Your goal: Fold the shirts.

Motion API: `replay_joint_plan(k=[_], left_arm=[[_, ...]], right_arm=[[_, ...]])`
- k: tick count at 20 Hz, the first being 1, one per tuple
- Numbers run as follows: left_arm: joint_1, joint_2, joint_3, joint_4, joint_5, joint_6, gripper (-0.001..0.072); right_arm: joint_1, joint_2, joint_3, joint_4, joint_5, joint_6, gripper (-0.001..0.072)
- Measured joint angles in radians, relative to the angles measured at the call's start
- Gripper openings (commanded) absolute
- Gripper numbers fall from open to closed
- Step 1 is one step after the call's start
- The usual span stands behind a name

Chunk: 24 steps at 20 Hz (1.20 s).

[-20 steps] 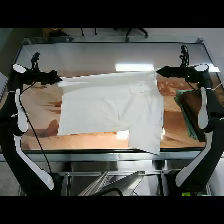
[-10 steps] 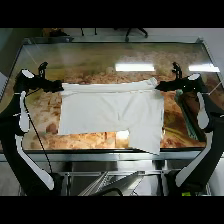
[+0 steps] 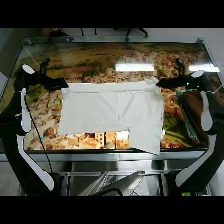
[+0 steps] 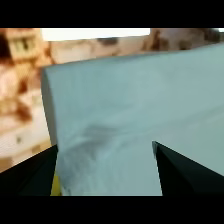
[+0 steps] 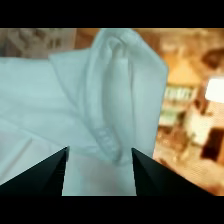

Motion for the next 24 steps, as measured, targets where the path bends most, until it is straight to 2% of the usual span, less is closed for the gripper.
replay_joint_plan(k=[1,3,5,8,13,16,17,18,19,20,24], left_arm=[[0.008,0.008,0.004,0.003,-0.039,-0.02,0.0647],[0.037,0.041,-0.027,0.016,-0.1,-0.064,0.0646],[0.075,0.092,-0.116,0.021,-0.161,-0.098,0.0646],[0.129,0.207,-0.366,0.021,-0.209,-0.107,0.0646],[0.212,0.397,-0.83,0.021,-0.143,-0.026,0.0646],[0.243,0.459,-0.989,-0.035,-0.117,0.035,0.0645],[0.246,0.47,-1.026,-0.059,-0.105,0.06,0.0615],[0.243,0.477,-1.054,-0.078,-0.087,0.082,0.0371],[0.237,0.48,-1.077,-0.092,-0.063,0.103,0.0166],[0.227,0.48,-1.091,-0.1,-0.043,0.12,0.0009],[0.196,0.489,-1.084,-0.138,0.0,0.162,0.0015]], right_arm=[[-0.013,0.027,-0.001,-0.013,0.03,0.019,0.0533],[-0.054,0.089,-0.001,-0.039,0.088,0.062,0.0434],[-0.101,0.138,-0.003,-0.05,0.187,0.089,0.0435],[-0.178,0.208,-0.045,-0.023,0.311,0.114,0.0435],[-0.277,0.347,-0.256,0.037,0.406,0.111,0.0434],[-0.327,0.43,-0.404,0.056,0.412,0.09,0.0434],[-0.345,0.454,-0.449,0.058,0.412,0.087,0.0434],[-0.366,0.48,-0.496,0.061,0.412,0.084,0.0435],[-0.388,0.505,-0.542,0.062,0.412,0.083,0.0435],[-0.409,0.526,-0.585,0.058,0.412,0.082,0.0435],[-0.46,0.586,-0.762,-0.001,0.386,0.079,0.0435]])
